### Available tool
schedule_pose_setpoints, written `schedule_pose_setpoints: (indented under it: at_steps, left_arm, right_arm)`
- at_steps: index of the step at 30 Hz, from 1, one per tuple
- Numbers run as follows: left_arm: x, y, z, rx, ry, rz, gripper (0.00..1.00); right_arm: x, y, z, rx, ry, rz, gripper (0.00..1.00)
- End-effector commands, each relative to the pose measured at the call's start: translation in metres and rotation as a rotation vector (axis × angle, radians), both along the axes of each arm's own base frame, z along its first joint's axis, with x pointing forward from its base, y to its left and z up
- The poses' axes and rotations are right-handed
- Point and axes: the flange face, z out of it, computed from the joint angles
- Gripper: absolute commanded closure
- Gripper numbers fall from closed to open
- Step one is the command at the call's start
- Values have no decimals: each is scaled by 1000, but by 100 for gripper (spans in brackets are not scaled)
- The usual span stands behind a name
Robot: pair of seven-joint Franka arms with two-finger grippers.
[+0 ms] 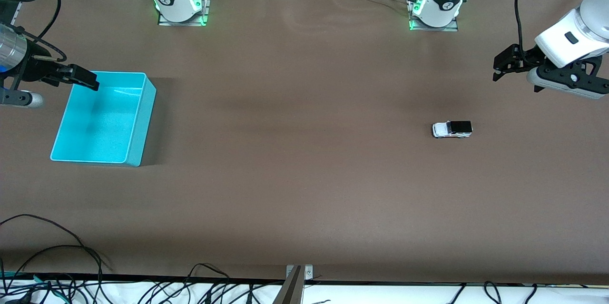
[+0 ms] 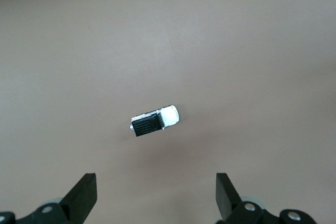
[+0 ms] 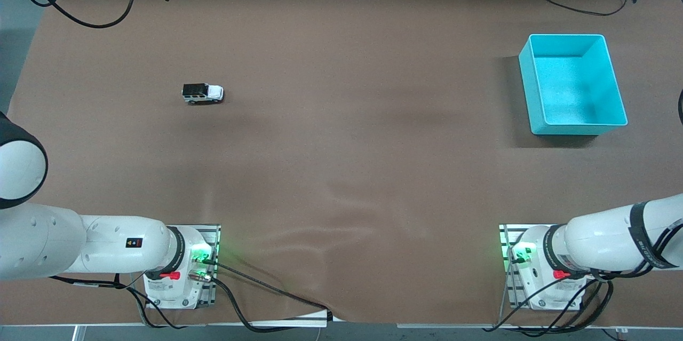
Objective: Wind and store white jeep toy
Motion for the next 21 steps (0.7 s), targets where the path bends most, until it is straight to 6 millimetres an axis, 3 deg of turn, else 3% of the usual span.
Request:
schedule_pose_setpoints:
  at_steps: [1, 21]
  left_arm:
    - [2, 1, 6, 22, 5, -23, 0]
    - [3, 3, 7, 21, 2, -20, 0]
  right_arm:
    - [1, 1, 8, 10, -7, -10, 0]
    - [1, 1, 8, 10, -7, -4, 0]
